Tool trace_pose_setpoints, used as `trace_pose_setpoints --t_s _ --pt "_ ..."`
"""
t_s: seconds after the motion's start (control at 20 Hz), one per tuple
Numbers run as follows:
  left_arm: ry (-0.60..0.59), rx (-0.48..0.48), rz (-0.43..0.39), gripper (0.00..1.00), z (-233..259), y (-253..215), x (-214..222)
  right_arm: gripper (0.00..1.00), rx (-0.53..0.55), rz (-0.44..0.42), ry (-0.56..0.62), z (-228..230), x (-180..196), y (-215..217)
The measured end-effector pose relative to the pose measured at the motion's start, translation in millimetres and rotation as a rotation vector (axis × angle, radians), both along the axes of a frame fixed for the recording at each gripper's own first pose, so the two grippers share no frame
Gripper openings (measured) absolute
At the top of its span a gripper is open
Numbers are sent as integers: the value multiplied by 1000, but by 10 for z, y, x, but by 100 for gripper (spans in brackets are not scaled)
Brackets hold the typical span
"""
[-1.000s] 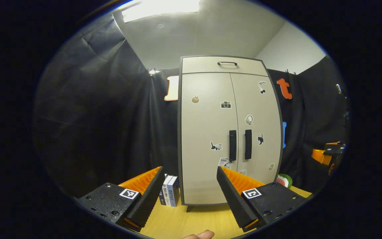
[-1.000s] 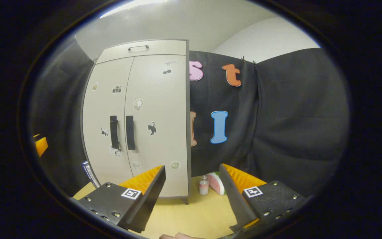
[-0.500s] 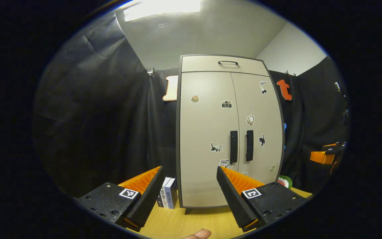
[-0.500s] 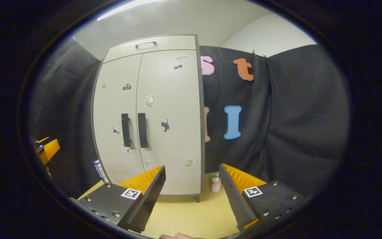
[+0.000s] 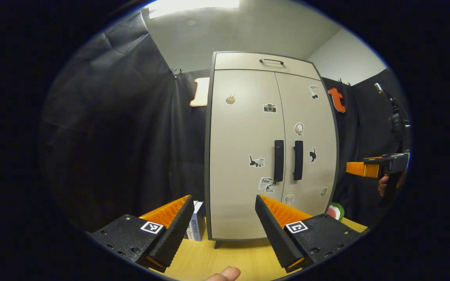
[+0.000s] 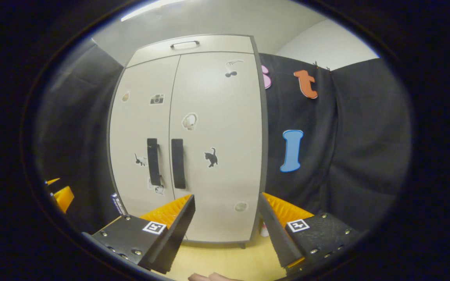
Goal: Open the right door of the double-door shoe cabinet with the right hand, and open the left door with the left hand.
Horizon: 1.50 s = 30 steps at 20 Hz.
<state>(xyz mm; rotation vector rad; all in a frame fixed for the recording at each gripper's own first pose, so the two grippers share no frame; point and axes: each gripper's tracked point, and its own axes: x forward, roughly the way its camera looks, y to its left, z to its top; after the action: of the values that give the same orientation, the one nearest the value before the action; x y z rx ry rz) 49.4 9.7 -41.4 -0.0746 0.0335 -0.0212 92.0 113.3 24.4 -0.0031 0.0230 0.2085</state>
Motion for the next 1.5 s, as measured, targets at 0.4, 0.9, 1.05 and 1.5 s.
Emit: trace_pose_setpoints --t_s 0.4,0.9,1.05,1.5 --pt "54 -45 -49 98 -297 63 -112 97 -4 113 -40 140 711 872" --pt "77 13 -57 98 -472 165 -215 89 2 138 17 9 1180 1414" --pt "82 17 -77 98 -508 128 -261 47 -1 140 32 -27 1262 1511" --pt "111 -7 -117 98 -642 10 -377 23 -7 142 62 -46 1276 1458"
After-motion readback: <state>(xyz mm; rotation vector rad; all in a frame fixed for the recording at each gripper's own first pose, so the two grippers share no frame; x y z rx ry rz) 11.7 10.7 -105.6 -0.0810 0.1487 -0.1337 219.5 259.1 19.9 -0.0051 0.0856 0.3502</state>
